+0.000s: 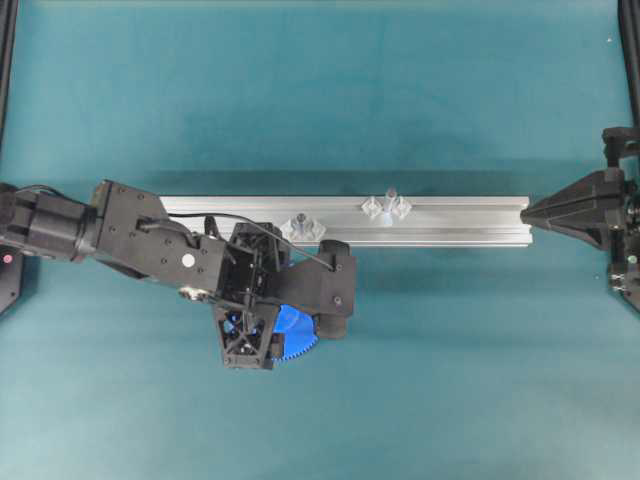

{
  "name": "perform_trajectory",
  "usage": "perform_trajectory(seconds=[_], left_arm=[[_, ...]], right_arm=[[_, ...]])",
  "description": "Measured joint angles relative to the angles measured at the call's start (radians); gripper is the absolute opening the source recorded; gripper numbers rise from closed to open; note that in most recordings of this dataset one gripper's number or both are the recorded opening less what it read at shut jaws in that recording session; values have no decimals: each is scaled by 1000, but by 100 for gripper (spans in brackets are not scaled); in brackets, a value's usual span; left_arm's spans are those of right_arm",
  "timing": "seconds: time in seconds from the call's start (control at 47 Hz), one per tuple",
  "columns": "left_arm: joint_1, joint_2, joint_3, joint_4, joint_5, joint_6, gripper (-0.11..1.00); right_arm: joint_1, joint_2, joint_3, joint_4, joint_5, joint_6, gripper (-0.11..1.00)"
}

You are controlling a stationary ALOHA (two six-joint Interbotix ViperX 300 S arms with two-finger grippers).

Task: Find the location of the shaft and insert the large gear.
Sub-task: 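Close the left gripper on the blue gear's hub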

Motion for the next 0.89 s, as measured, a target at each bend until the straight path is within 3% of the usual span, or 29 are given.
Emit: perform_trajectory(seconds=[0.893], left_arm=[[14,28,0,3,-14,2,93]], right_arm=[[0,0,8,2,-2,0,0]])
